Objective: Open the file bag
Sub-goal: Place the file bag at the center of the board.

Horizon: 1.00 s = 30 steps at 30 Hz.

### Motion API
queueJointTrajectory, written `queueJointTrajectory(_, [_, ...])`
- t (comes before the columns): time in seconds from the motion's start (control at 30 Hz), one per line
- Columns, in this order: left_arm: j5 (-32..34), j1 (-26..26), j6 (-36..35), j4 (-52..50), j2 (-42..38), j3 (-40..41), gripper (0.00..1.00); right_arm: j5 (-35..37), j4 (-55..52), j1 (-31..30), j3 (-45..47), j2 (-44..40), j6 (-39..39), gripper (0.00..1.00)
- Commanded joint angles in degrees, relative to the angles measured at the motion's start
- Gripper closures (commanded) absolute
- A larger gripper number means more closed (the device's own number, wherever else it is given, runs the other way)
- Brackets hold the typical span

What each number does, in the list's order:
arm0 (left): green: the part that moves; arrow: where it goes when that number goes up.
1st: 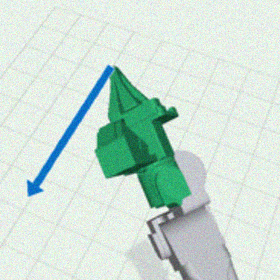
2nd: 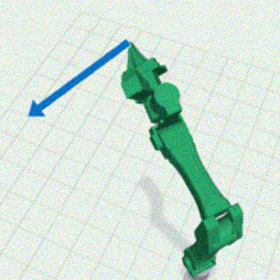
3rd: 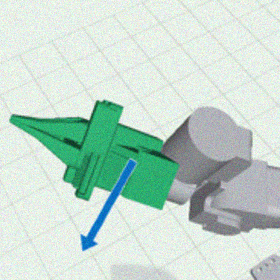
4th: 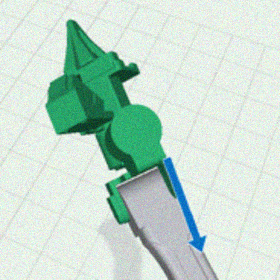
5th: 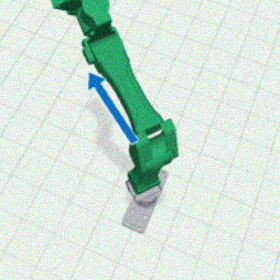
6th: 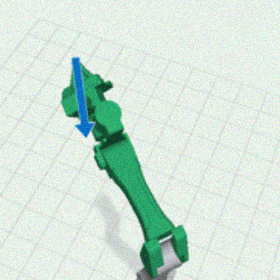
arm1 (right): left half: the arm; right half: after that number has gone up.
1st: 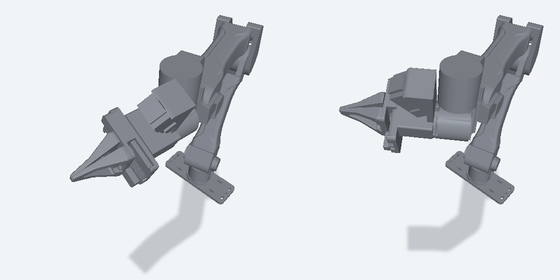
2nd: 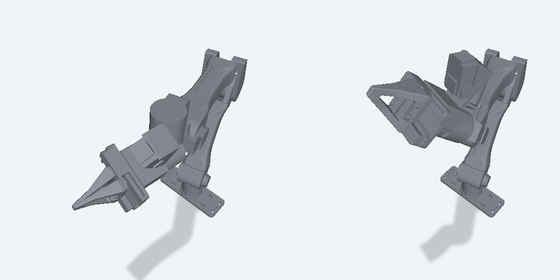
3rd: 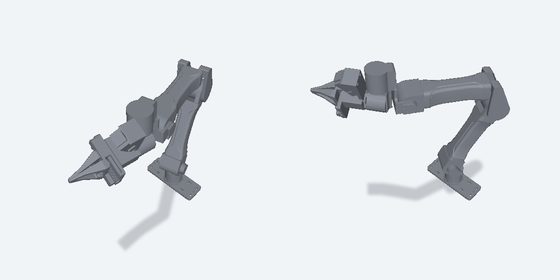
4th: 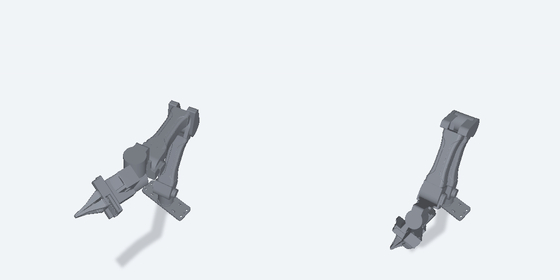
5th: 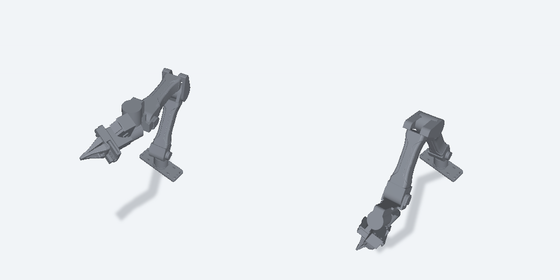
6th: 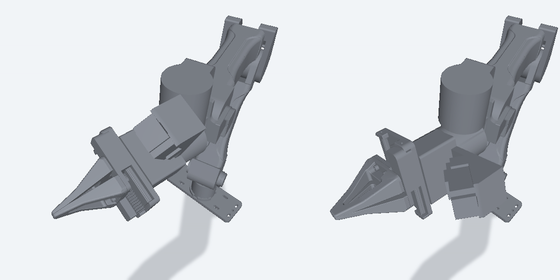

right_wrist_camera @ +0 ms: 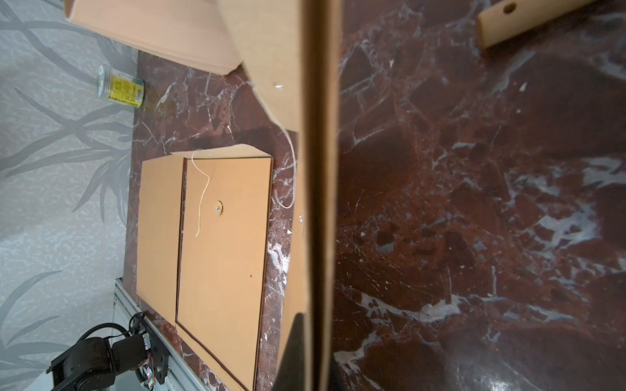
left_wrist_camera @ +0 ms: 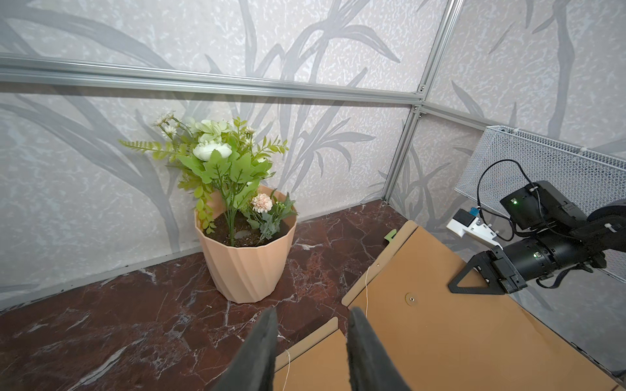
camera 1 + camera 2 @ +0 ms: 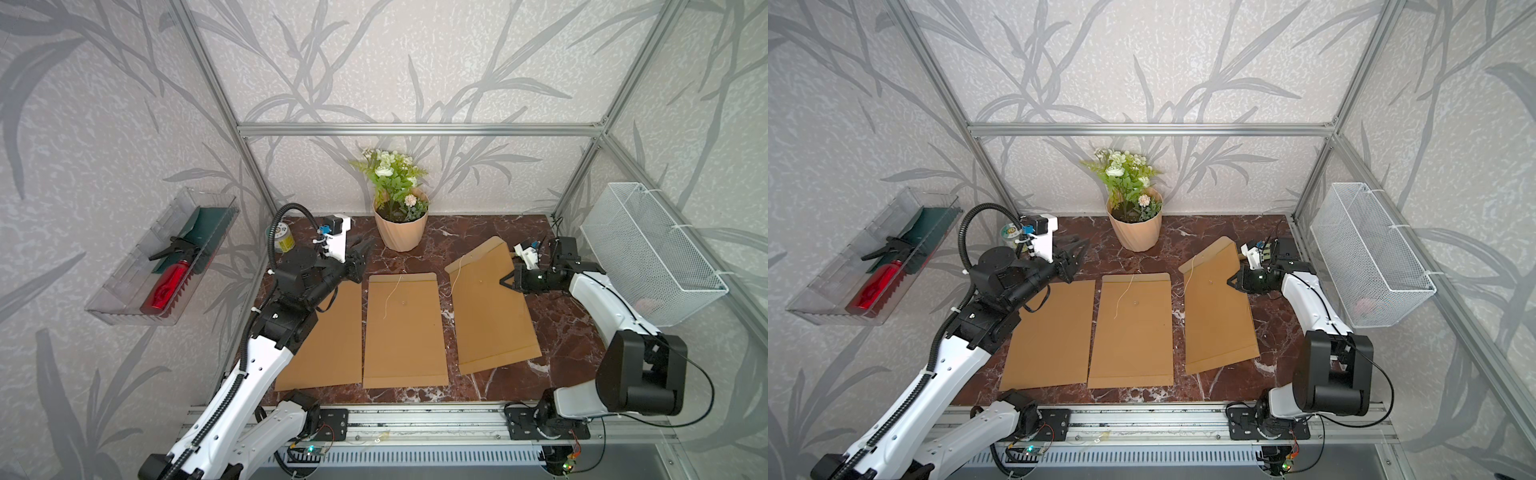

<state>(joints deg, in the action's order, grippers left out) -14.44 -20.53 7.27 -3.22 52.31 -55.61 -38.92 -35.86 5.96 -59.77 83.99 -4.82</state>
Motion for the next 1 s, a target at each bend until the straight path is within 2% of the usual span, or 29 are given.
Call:
queueJointTrajectory(0.0, [1.8,0.4,-1.8,-1.9,-1.2,0.6,0.64,0.3,1.0,0.2,1.3,0.8,0.9,1.00])
queueJointTrajectory(0.17, [2.3,0.4,-1.8,-2.1,-1.8,0.9,0.64,1.1,1.2,0.2,1.8,3.0,1.3,1.00])
queueJointTrajectory(0.4, [3.6,0.5,-2.0,-3.1,-3.0,1.2,0.64,5.9,1.3,0.2,1.9,4.5,0.1,0.93])
queueJointTrajectory(0.53, [4.9,0.5,-2.6,-4.3,-3.7,1.4,0.64,9.1,0.7,0.2,1.6,4.6,-1.0,0.87])
queueJointTrajectory(0.77, [8.0,0.7,-3.5,-6.7,-4.2,1.7,0.63,15.3,-1.4,0.2,-0.3,4.8,-1.6,0.69])
queueJointTrajectory(0.97, [9.7,1.2,-3.1,-8.6,-4.4,2.7,0.62,18.8,-1.8,0.2,-0.7,5.0,-2.6,0.62])
